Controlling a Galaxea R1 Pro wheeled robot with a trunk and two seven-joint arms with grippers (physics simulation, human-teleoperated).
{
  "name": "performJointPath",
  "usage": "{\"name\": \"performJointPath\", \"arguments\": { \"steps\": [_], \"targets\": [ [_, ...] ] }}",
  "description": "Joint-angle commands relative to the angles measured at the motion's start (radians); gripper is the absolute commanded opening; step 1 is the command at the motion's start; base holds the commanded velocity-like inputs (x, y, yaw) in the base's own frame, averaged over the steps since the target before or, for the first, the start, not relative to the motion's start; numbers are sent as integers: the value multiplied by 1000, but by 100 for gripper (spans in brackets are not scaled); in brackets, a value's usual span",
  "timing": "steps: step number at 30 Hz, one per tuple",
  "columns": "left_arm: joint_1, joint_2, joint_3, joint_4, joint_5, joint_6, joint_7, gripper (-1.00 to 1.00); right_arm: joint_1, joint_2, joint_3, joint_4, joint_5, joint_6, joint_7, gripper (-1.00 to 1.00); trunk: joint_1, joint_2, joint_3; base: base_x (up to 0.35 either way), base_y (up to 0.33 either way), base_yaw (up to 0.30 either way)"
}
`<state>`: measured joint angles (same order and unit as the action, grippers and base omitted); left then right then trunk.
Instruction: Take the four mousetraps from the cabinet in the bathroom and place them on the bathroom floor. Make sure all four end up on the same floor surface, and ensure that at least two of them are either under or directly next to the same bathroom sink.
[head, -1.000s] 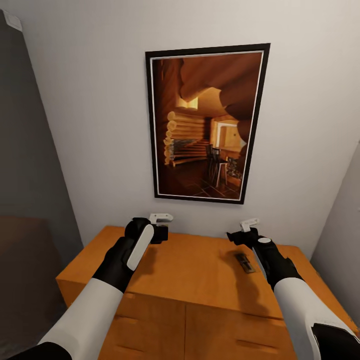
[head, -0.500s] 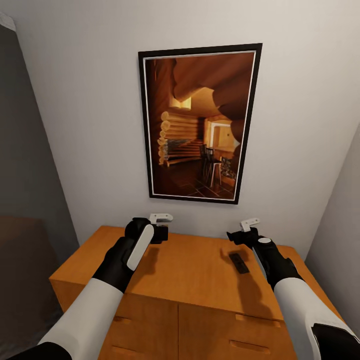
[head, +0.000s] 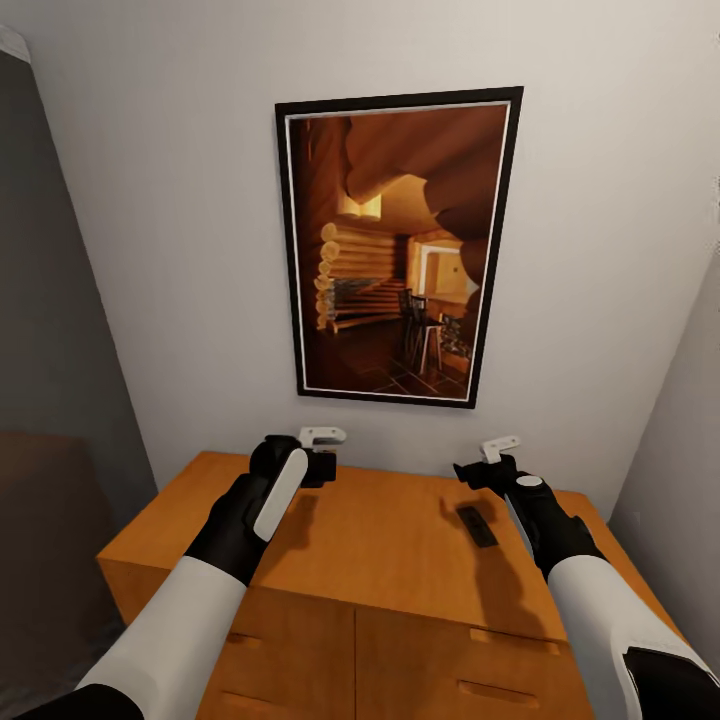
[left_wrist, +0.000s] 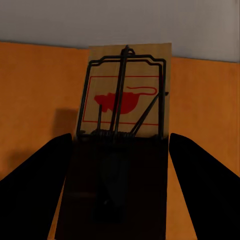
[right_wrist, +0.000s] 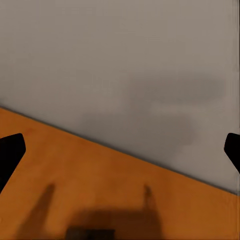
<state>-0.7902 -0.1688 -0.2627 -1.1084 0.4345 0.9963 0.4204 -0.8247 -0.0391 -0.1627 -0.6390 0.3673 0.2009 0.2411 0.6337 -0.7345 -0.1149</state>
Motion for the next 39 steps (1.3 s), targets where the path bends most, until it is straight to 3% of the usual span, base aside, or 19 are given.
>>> {"name": "performJointPath", "arguments": {
  "steps": [1,9,21,29,39],
  "targets": [
    [-1,0,-1,-1,10,2,11,-100,-1,1,-5,-2,10,3,9,100,0,-1,-2,0,-164,0],
    [-1,0,-1,-1,10,2,11,-100,-1,1,-5,-2,11,4,9,100,0,-1,-2,0,-227,0],
    [0,0,-1,-1,10,2,11,-100,-2,1,4,7,7,21,12,100,0,-1,-2,0,-24,0],
    [0,0,-1,1,9,2,11,-100,-1,8,8,38,4,184,82,100,0,-1,-2,0,0,0],
    [-1,0,-1,12,9,2,11,-100,-1,22,8,48,4,292,93,100,0,-1,-2,0,0,0]
  ]
}}
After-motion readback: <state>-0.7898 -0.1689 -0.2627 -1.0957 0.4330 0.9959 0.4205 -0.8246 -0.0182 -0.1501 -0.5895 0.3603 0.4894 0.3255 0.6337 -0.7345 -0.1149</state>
